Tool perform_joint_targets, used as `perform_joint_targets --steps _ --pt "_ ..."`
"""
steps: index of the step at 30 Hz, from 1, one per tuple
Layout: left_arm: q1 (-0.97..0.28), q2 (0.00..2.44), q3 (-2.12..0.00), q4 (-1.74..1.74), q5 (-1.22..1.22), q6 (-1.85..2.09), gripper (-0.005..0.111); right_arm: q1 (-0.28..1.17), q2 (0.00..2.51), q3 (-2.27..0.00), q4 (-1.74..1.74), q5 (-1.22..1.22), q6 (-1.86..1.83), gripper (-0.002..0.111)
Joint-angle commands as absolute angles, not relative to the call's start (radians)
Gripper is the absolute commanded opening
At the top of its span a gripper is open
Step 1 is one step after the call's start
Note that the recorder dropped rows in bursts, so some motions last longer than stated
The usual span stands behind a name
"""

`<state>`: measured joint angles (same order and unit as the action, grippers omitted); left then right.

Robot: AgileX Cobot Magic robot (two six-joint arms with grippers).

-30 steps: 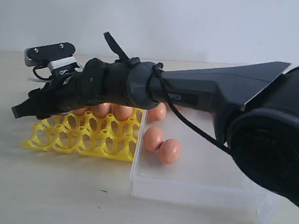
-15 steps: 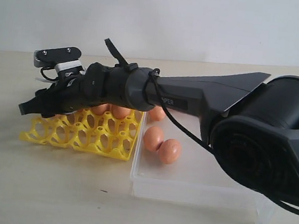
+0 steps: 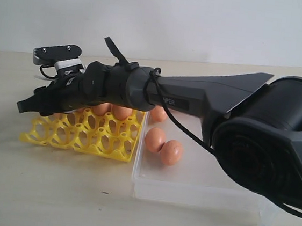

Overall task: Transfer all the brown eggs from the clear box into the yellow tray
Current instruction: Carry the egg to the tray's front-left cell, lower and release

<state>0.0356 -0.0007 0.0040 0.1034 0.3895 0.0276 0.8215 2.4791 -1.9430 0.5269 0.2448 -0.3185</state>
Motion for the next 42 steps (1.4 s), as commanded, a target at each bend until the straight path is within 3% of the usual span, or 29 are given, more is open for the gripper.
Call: perform_joint_targets --steps 1,42 --pt "0.030 0.000 0.000 0.101 0.380 0.022 0.000 0.824 2.477 -1.954 0.523 0.204 -0.310 0.000" --pt "0.030 0.000 0.000 0.101 0.380 0.022 0.000 0.820 2.546 -2.151 0.512 0.239 -0.311 0.000"
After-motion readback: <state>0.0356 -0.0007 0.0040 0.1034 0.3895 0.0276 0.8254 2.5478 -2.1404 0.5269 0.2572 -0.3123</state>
